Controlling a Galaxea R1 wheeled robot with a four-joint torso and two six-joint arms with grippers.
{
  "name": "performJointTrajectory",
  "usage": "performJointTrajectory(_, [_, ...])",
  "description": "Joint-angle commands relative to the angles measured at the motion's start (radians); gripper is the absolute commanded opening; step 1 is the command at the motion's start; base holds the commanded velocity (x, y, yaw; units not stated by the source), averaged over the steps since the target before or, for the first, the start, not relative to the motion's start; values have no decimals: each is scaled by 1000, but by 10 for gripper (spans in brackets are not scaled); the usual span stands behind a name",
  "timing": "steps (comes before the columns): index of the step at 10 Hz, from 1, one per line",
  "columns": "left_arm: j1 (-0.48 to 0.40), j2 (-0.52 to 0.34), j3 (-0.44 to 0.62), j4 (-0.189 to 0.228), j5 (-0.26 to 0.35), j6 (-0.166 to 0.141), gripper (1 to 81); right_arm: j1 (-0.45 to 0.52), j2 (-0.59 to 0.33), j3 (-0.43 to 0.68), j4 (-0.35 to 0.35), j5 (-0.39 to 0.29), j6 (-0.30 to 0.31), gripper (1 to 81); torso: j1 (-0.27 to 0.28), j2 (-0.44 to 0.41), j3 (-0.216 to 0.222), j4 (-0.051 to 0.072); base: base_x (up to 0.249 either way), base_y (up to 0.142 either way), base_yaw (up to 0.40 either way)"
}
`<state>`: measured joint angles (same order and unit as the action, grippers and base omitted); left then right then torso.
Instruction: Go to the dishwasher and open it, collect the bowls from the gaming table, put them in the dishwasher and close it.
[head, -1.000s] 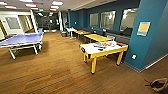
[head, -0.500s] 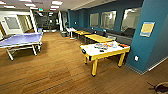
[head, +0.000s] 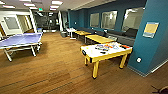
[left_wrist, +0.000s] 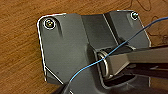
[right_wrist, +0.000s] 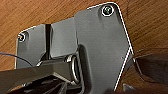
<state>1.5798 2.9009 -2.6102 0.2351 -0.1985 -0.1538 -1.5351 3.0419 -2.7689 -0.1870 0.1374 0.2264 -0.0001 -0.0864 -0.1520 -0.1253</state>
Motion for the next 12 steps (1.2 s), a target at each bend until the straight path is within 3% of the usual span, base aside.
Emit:
performJointTrajectory(1, [-34, -9, 1, 6, 47, 5, 811, 42, 0, 0, 1, -48, -5, 811, 0, 0, 0, 0, 191, 0, 0])
performJointTrajectory(12, [-39, 5, 1, 6, 45, 5, 811, 26, 2, 0, 3, -44, -2, 811, 0, 0, 0, 0, 191, 0, 0])
